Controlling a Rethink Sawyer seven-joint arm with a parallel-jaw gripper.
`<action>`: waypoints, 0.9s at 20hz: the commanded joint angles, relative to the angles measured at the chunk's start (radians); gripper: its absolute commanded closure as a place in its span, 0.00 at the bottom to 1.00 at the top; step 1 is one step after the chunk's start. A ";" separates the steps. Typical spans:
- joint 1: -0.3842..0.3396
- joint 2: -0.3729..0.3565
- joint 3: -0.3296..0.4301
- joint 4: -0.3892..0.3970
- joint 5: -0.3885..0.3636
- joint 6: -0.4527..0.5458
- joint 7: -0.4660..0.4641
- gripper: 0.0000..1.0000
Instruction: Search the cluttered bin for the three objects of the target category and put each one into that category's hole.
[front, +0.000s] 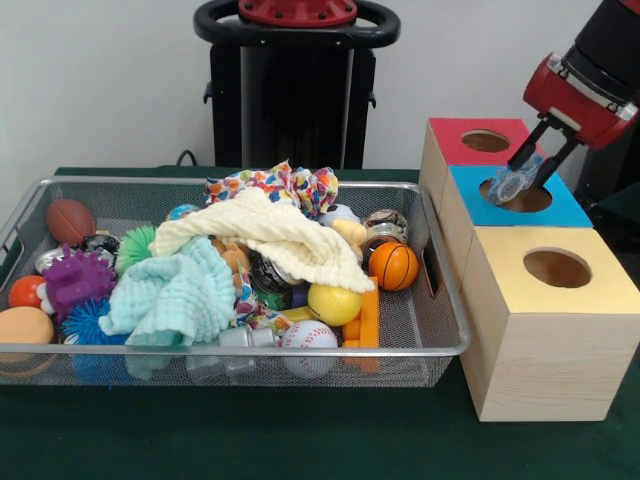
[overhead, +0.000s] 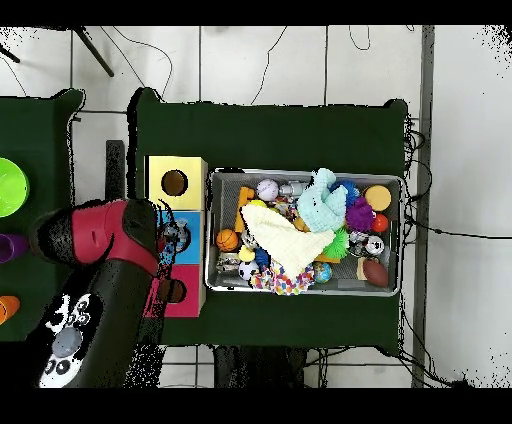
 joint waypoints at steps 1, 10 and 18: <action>0.199 0.218 -0.255 -0.043 -0.218 -0.251 0.431 1.00; 0.067 0.029 -0.031 0.147 -0.083 -0.494 0.186 0.00; 0.068 0.032 -0.034 0.150 -0.058 -0.496 0.167 0.00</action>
